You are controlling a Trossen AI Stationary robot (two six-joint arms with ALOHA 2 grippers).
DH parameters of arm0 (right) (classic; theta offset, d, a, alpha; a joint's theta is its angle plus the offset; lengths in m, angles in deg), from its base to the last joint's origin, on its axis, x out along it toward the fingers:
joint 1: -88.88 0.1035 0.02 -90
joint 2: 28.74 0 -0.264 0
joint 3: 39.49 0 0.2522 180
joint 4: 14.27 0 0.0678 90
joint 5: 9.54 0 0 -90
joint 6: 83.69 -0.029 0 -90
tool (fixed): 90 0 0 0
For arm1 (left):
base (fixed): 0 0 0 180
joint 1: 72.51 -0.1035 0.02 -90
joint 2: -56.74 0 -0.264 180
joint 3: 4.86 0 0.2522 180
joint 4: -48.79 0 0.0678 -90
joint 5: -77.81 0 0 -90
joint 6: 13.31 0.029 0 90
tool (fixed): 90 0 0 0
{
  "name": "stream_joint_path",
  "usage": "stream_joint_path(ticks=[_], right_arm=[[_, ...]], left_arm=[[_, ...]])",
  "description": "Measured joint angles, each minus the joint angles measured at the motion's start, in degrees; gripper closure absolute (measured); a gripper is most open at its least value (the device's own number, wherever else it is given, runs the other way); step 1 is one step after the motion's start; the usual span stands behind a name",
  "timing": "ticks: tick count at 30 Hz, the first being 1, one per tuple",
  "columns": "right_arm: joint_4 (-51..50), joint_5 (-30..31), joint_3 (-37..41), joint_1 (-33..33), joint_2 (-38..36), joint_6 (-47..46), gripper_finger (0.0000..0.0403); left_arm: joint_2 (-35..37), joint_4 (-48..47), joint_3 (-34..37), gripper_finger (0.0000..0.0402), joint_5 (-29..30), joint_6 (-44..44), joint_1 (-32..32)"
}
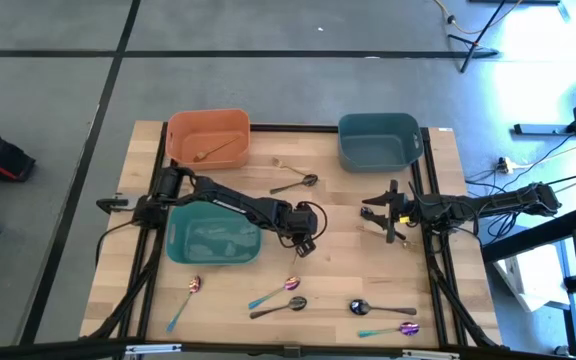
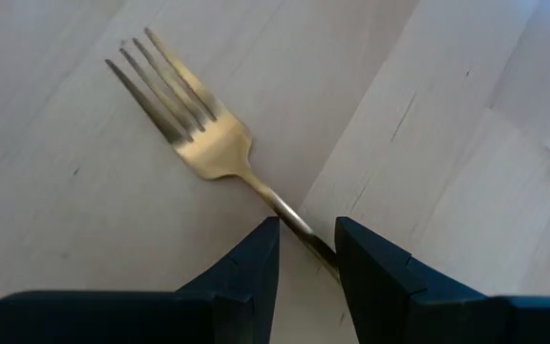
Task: Sort silverware by color (type)
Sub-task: Put the bottom left yellow fork into the orange bin
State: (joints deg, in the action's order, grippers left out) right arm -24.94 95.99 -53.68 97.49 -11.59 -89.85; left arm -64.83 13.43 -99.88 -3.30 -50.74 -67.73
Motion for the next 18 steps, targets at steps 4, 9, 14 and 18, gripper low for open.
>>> stream_joint_path(ticks=[4,9,14,18], right_arm=[[0.0,0.0,0.0,0.0,0.0,0.0,0.0214],[0.0,0.1,0.0,0.0,0.0,0.0,0.0214],[0.0,0.1,0.0,0.0,0.0,-0.1,0.0214],[0.0,0.1,0.0,0.0,0.0,-0.1,0.0214]], left_arm=[[0.0,0.4,0.4,0.0301,1.1,0.3,0.1],[-0.5,0.8,0.4,0.0314,0.2,1.7,0.0],[-0.9,0.9,0.4,0.0339,0.4,3.7,0.0],[-1.0,1.1,0.4,0.0369,0.8,5.0,0.0]])
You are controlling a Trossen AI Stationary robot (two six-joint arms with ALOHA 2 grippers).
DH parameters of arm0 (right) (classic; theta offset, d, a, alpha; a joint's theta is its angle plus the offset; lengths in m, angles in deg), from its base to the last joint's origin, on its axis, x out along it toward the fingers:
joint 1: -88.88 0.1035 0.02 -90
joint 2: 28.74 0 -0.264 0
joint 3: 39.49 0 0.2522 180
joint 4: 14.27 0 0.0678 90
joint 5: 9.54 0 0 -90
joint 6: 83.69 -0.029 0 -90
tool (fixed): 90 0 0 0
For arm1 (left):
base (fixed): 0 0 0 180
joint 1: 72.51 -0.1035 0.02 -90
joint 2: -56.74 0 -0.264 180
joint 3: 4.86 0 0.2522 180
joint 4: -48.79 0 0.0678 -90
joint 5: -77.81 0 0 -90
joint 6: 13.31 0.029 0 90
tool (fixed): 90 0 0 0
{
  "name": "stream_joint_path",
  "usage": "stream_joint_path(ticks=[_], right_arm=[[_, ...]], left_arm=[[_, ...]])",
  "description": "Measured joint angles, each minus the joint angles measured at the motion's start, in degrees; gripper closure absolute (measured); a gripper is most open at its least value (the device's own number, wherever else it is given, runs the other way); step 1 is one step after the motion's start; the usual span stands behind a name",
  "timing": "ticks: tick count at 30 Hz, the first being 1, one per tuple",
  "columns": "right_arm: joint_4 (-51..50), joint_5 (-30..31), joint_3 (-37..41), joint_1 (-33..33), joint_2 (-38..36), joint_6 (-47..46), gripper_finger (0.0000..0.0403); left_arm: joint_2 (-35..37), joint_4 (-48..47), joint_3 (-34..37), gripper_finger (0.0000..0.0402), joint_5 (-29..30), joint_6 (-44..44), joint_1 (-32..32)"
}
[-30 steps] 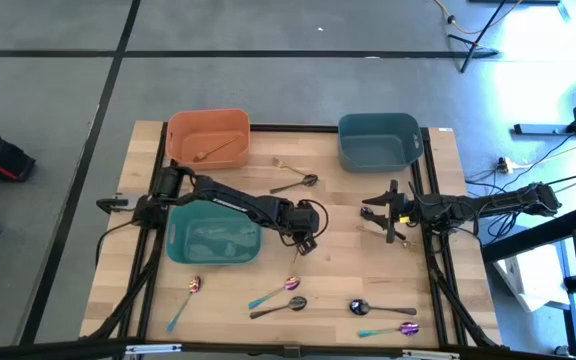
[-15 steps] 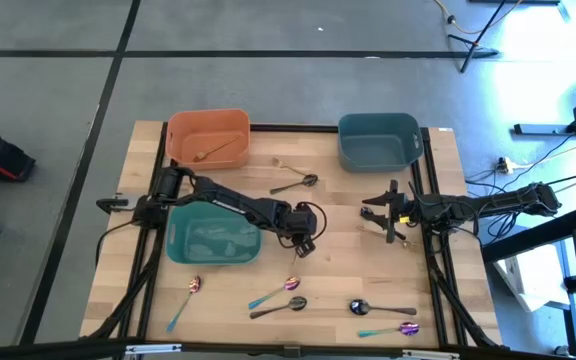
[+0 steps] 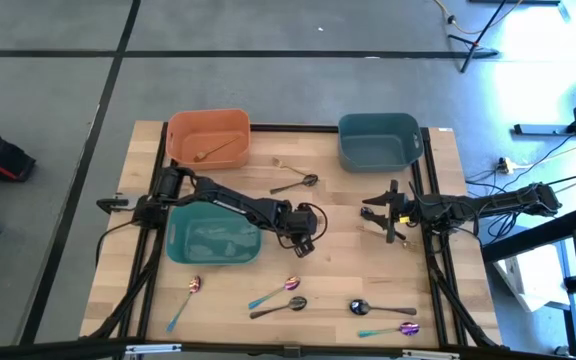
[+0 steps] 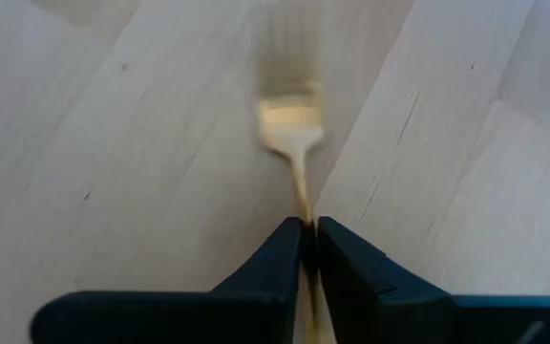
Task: Sort silverware by color (type)
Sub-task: Put the bottom left yellow fork into the orange bin
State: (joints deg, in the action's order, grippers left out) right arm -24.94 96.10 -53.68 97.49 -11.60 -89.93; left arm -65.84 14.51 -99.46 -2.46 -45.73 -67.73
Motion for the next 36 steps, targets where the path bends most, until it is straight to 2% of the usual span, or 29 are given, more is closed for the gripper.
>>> stream_joint_path(ticks=[5,13,20,29,34,36], right_arm=[[0.0,0.2,0.0,0.0,0.0,0.0,0.0214],[0.0,0.8,0.0,0.0,0.0,0.0,0.0214],[0.0,0.7,0.0,0.0,0.0,0.3,0.0214],[0.0,0.2,0.0,0.0,0.0,-0.9,0.0214],[0.0,0.2,0.0,0.0,0.0,-0.9,0.0214],[0.0,0.2,0.0,0.0,0.0,-0.9,0.0214]], left_arm=[[-0.1,0.3,0.0,0.0394,0.4,1.2,0.0],[1.0,0.5,-0.2,0.0385,2.1,3.2,0.1],[1.2,0.2,-4.4,0.0384,2.6,7.9,-0.2],[1.6,-11.0,-14.8,0.0383,3.2,16.5,-1.1],[5.2,-13.7,-15.2,0.0383,3.9,19.1,-2.4],[7.5,-13.9,-14.3,0.0383,5.9,19.6,-3.0]])
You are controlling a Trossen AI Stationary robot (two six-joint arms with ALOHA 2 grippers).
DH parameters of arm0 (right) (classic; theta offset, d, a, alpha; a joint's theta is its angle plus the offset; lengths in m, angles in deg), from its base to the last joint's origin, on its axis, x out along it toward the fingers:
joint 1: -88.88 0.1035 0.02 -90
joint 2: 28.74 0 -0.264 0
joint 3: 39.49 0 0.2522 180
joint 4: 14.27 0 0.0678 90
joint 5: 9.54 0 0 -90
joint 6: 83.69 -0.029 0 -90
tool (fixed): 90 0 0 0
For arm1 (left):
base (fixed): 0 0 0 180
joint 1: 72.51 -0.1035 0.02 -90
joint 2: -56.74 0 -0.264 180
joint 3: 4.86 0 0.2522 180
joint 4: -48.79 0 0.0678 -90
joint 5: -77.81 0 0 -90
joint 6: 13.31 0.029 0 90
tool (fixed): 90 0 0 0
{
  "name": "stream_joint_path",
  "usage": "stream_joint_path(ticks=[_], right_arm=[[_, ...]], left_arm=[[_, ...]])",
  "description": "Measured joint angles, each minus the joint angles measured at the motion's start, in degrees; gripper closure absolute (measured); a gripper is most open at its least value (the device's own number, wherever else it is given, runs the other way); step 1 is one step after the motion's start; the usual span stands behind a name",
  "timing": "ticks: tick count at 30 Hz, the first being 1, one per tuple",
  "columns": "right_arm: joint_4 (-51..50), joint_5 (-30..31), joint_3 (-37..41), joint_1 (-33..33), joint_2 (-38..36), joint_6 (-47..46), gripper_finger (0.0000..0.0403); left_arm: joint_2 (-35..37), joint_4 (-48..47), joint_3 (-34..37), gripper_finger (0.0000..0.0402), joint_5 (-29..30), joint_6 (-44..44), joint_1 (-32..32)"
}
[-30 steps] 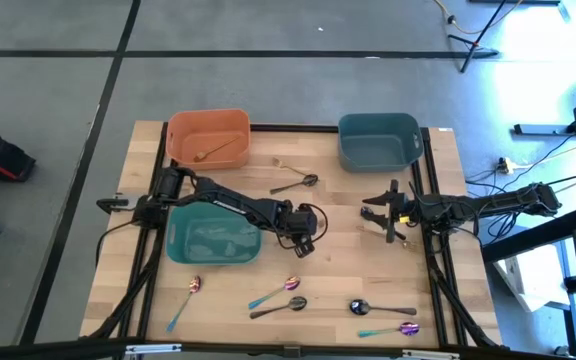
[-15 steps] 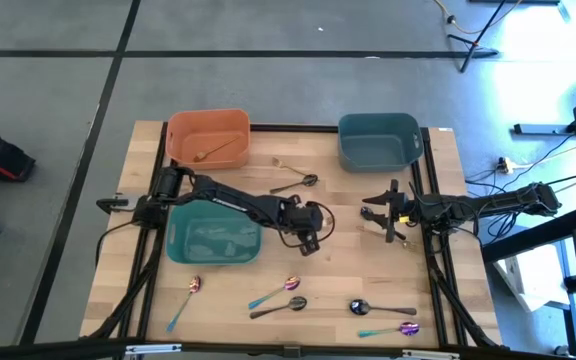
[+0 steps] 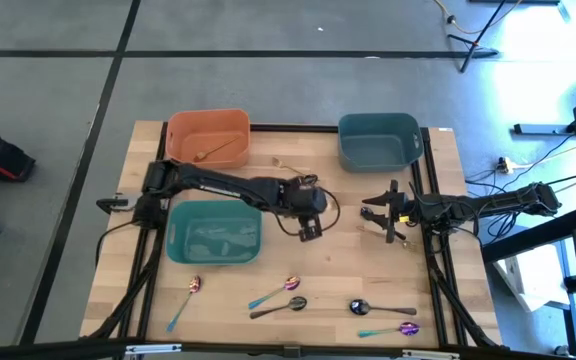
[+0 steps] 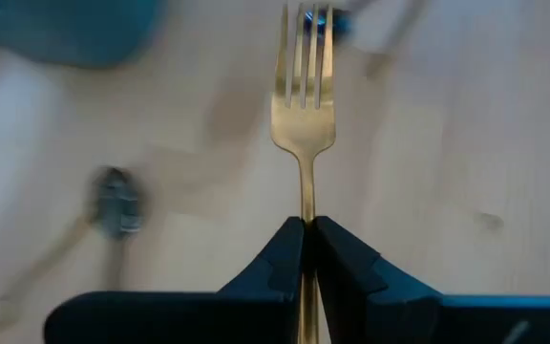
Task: Sort silverware by color (type)
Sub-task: Put the bottom left yellow fork into the orange bin
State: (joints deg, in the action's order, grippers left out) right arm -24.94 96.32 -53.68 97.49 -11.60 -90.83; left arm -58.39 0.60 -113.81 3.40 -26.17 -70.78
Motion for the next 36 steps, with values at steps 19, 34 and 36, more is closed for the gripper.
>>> stream_joint_path(ticks=[19,34,36], right_arm=[[0.1,1.6,0.0,0.0,1.9,0.2,0.0214],[0.4,4.1,0.0,0.0,1.8,0.1,0.0214],[0.4,4.1,0.0,0.0,1.9,0.1,0.0214]], left_arm=[[24.1,-1.0,19.8,0.0383,8.1,4.1,-7.8],[45.6,-0.8,39.9,0.0382,13.7,9.7,-20.3],[47.0,-0.3,41.8,0.0382,14.0,10.6,-22.4]])
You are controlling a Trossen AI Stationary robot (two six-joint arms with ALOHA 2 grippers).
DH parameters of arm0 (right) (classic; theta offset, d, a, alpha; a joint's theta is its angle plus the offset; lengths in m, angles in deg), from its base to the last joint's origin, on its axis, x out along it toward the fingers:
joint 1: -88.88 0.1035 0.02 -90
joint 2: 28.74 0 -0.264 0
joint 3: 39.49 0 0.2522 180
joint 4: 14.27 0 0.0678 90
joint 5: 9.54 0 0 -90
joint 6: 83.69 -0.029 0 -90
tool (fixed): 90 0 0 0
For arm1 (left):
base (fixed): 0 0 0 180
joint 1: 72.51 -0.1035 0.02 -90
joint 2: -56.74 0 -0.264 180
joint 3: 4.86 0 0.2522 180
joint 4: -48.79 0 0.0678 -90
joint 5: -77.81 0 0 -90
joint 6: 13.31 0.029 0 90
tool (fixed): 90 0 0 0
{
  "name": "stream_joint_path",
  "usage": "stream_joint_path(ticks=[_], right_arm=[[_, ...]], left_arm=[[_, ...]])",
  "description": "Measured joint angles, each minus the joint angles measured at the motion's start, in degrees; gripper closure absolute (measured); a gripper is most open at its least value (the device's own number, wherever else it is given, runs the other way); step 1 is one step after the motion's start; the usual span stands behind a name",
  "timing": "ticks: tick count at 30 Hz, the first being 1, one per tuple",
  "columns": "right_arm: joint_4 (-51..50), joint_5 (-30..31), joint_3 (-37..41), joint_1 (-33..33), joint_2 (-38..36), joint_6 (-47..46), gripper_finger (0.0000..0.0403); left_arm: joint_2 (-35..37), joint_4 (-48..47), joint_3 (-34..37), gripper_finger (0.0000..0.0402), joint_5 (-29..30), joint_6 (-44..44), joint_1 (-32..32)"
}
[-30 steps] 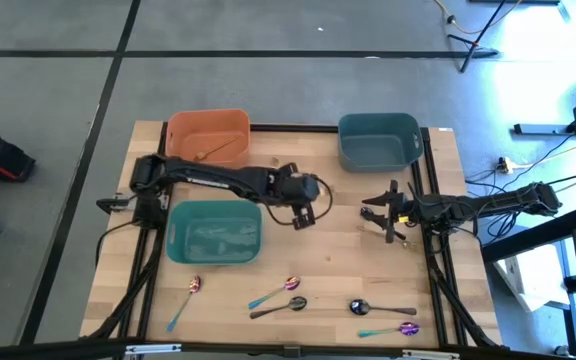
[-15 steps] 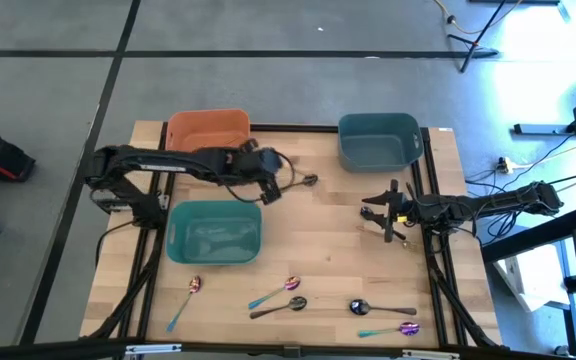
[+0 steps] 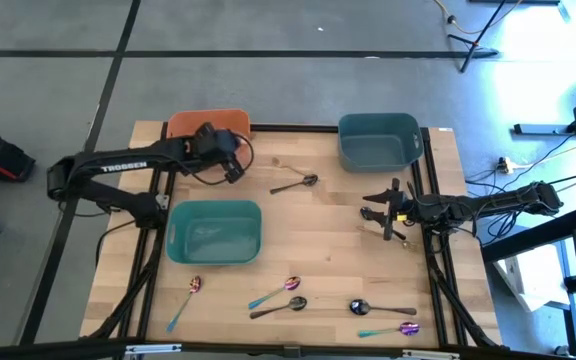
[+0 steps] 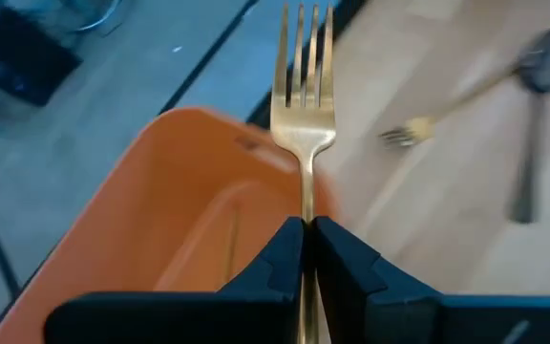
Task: Sort silverware by color (type)
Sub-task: Put the bottom left yellow fork into the orange bin
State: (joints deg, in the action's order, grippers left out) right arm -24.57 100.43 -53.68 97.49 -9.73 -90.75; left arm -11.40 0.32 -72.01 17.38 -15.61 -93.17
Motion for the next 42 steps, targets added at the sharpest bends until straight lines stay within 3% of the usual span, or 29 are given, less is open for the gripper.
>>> stream_joint_path(ticks=[12,22,36,42], right_arm=[[0.1,1.5,0.0,0.0,0.0,-0.1,0.0214],[0.2,2.8,0.0,0.0,0.0,-0.2,0.0214],[0.3,4.1,0.0,0.0,0.0,-0.2,0.0214],[0.3,4.1,0.0,0.0,0.0,-0.2,0.0214]], left_arm=[[1.6,10.6,8.1,0.0382,0.2,7.3,-13.7],[0.6,20.9,16.2,0.0382,-5.3,11.5,-22.7],[-0.1,25.1,21.3,0.0380,-7.2,11.6,-26.4],[-0.1,24.9,21.4,0.0341,-7.3,9.8,-26.5]])
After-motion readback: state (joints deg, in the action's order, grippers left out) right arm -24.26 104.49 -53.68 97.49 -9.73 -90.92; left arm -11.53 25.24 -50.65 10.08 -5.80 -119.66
